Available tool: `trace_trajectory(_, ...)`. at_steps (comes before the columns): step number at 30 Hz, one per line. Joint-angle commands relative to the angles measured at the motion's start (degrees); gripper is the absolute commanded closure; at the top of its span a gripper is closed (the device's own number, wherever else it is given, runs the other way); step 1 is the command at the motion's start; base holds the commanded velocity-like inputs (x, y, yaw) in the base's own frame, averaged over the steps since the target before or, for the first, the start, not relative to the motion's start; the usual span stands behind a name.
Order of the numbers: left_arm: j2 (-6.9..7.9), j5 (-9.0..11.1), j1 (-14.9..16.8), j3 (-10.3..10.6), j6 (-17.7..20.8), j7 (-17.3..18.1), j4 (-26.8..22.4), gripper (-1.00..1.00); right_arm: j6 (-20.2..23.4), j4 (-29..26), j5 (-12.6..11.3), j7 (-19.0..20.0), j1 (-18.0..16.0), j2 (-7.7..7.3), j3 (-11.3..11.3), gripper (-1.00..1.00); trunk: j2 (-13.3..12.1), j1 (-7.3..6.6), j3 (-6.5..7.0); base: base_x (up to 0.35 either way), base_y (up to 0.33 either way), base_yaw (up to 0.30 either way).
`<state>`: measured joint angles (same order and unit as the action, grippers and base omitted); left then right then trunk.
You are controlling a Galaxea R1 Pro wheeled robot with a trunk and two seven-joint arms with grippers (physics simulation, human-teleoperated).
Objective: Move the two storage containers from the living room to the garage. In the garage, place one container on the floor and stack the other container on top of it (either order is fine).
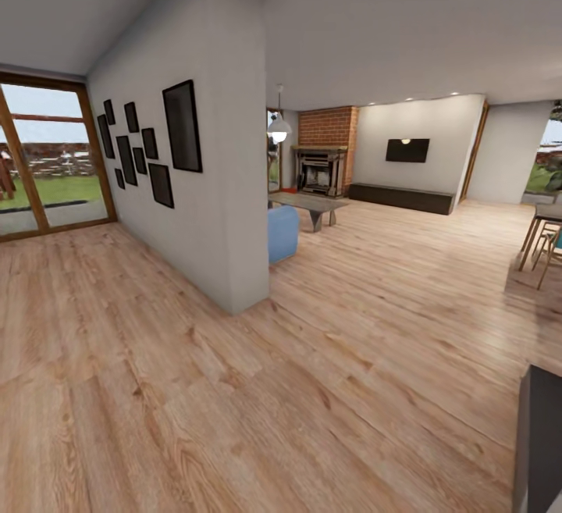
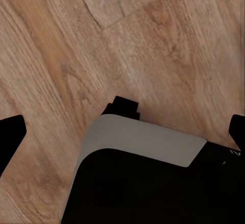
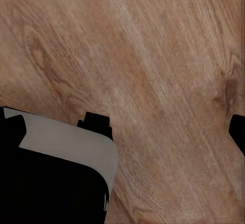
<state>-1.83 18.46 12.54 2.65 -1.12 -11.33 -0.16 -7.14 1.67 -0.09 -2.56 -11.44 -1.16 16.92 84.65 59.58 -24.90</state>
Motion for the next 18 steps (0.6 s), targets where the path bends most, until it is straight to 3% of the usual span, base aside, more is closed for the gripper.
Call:
trace_trajectory(1,-0.02,0.39,0.03,0.28,-0.11,-0.18,0.02,-1.00,-0.32,0.18,0.00,-0.17,-0.07,0.02,0.32,-1.00,0.03,0.03,-0.06,0.326,0.000,0.000)
trace_trajectory(18,-0.11,0.35,0.03,0.33,-0.05,0.05,0.01,-1.00,-0.48,0.18,-0.43,-0.17,-0.07,0.23,-0.01,-1.00,0.03,0.03,-0.06,0.326,0.000,0.000)
